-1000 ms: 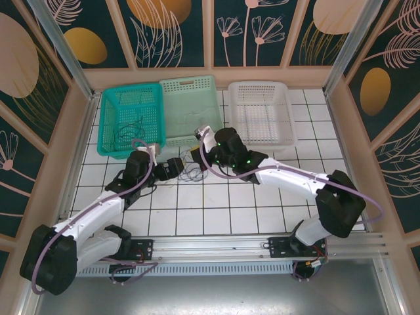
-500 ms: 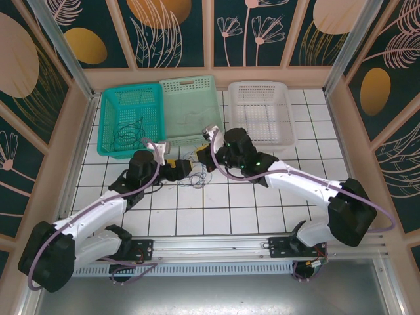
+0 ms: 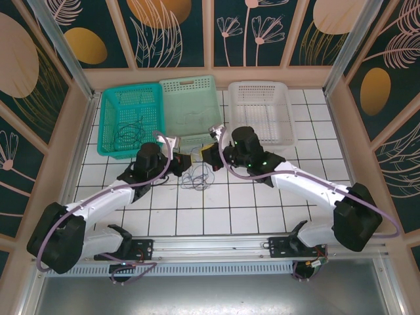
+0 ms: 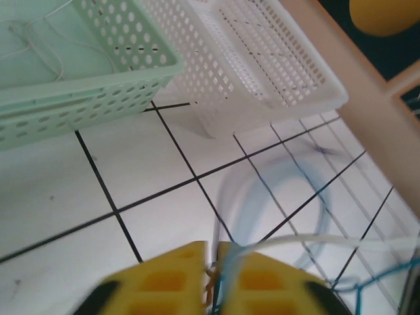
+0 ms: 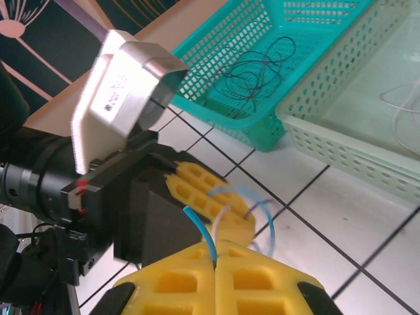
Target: Untangle the cables
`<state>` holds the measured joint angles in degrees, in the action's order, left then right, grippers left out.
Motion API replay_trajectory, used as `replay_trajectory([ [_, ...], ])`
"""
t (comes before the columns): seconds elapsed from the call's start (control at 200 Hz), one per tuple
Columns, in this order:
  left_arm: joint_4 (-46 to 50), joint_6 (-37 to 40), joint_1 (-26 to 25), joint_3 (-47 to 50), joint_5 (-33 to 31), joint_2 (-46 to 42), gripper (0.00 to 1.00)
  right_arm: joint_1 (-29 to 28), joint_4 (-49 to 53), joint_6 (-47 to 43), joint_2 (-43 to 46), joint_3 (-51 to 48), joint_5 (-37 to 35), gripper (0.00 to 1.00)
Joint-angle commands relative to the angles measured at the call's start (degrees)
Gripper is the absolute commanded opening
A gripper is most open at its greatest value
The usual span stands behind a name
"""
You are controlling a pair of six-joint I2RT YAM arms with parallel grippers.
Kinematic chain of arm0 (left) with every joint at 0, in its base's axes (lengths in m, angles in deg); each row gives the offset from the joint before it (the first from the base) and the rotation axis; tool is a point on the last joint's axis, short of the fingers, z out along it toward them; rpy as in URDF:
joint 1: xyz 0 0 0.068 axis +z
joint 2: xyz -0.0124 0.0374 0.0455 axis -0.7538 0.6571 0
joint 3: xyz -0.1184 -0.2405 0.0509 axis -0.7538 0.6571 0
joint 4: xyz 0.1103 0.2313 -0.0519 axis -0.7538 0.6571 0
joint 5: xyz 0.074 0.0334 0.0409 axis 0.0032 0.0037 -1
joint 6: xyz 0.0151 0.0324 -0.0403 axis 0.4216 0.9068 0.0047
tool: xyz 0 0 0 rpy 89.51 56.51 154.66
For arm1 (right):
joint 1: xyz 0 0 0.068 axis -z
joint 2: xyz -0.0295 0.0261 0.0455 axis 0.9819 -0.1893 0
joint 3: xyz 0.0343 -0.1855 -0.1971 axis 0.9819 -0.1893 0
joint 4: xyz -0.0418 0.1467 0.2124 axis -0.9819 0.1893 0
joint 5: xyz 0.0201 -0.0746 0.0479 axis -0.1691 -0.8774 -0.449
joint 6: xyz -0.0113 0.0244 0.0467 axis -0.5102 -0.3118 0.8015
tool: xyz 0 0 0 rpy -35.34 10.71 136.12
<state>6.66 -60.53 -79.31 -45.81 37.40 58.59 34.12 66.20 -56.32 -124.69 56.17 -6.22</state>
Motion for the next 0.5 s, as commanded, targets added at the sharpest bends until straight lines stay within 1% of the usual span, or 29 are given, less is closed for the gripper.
replay_trajectory([
  [0.0,-1.57,1.90,-0.37,-1.90,-0.07,-0.40,0.00,2.15,2.48,1.44,3.08,-2.07,-1.02,0.17],
  [0.045,-1.06,1.90,-0.32,-1.68,-0.67,-1.03,0.00,3.25,3.91,1.69,3.67,-2.77,-2.28,0.22],
  [0.095,-1.18,1.87,-0.36,-1.08,-0.61,-1.86,0.00,3.98,5.45,1.63,4.38,-3.54,-4.14,0.36],
  [0.11,-1.29,1.79,-0.36,-1.00,-0.60,-2.06,0.00,4.12,5.89,1.51,4.60,-3.87,-4.75,0.38],
  [0.165,-1.73,1.06,-0.36,-0.46,-0.66,-2.70,0.00,4.45,7.16,1.23,5.39,-4.93,-6.95,0.39],
  [0.3,-1.97,-1.08,-0.35,-0.07,-2.50,-3.00,0.00,5.42,7.96,1.80,7.62,-8.17,-9.48,0.40],
  [0.345,-2.81,-1.88,-0.35,0.09,-1.80,-2.81,0.00,5.64,7.87,2.08,8.17,-9.36,-10.15,0.41],
  [0.38,-3.87,-2.48,-0.34,0.17,-0.57,-2.59,0.00,5.68,7.33,2.38,8.58,-10.44,-10.46,0.45],
  [0.425,-4.89,-3.25,-0.29,0.09,0.44,-2.31,0.00,5.68,6.07,2.55,8.99,-11.92,-10.24,0.53],
  [0.495,-5.76,-3.88,-0.32,-0.25,1.67,-1.95,0.00,5.68,2.31,3.06,9.65,-14.33,-8.36,0.64],
])
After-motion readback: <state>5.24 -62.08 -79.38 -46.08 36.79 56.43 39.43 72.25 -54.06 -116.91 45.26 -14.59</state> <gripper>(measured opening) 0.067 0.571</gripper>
